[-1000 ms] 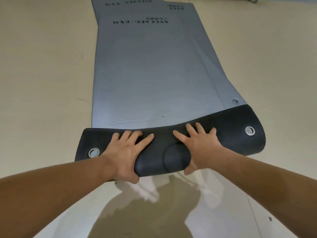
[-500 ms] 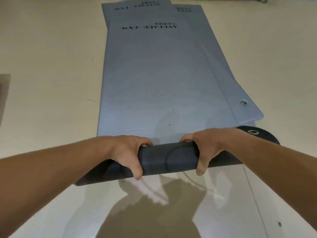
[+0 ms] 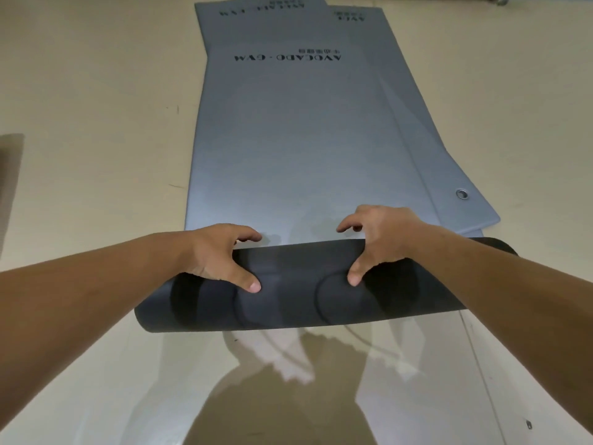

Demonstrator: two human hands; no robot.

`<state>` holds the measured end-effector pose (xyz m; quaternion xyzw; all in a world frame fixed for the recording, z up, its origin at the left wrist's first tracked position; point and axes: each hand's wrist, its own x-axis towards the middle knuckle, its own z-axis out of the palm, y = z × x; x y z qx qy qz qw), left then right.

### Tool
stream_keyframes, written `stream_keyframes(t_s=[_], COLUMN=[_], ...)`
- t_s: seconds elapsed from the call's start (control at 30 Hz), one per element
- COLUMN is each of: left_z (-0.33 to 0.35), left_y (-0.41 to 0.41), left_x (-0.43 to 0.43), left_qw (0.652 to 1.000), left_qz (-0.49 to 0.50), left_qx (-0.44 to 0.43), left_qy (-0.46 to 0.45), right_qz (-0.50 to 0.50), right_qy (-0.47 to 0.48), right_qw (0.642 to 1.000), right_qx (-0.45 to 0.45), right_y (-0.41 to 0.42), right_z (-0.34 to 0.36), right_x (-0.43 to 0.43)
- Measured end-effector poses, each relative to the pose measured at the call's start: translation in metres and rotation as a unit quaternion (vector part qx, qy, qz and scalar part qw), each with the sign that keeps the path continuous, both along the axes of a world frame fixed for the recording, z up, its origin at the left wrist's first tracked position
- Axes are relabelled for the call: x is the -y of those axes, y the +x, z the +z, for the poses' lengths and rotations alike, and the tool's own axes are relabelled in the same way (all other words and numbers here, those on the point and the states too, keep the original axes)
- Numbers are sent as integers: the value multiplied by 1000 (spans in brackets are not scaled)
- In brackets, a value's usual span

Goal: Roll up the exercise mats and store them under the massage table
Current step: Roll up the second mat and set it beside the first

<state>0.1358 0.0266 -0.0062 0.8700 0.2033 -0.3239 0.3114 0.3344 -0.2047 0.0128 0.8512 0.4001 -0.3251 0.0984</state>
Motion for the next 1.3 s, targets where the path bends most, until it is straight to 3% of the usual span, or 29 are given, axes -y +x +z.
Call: stream_keyframes(t_s=[0.07,0.2,0.37,0.47,0.53,0.6,0.7,0.9,1.0,1.13,1.2,1.3], left_z=[10,24,-11,-31,-36,-37,-33,-12,6,12,14,20], left_y=[4,12,-4,2,10,17,25,30,30,11,2,-4], left_x=[4,44,91,76,65,57,45,36,29,21,22,27], left_qw=[994,930,926,928,930,931,934,950,973,996,996,966], left_qz=[-54,-167,-209,-172,-153,-153,-161,-158,-149,-88,-88,-151], left_qx=[43,162,9,54,100,122,124,106,54,-24,8,132], left_qy=[89,283,316,325,318,310,295,249,167,-1,15,163], right_qz=[22,6,2,76,92,103,130,159,152,56,20,-23], right_qy=[9,65,61,94,88,16,-22,33,17,-48,-45,-6], right_qw=[998,990,984,960,973,986,977,964,981,992,988,986], right_qx=[59,127,167,254,192,130,169,210,123,-101,-148,-167], right_y=[-2,-2,-17,-38,-44,-41,-33,-27,-24,-24,-21,-9], right_z=[-5,-10,-9,-20,-16,-10,-21,-31,-10,3,-3,-9], right_x=[-1,-1,0,5,7,8,7,-5,-4,-5,-3,-8])
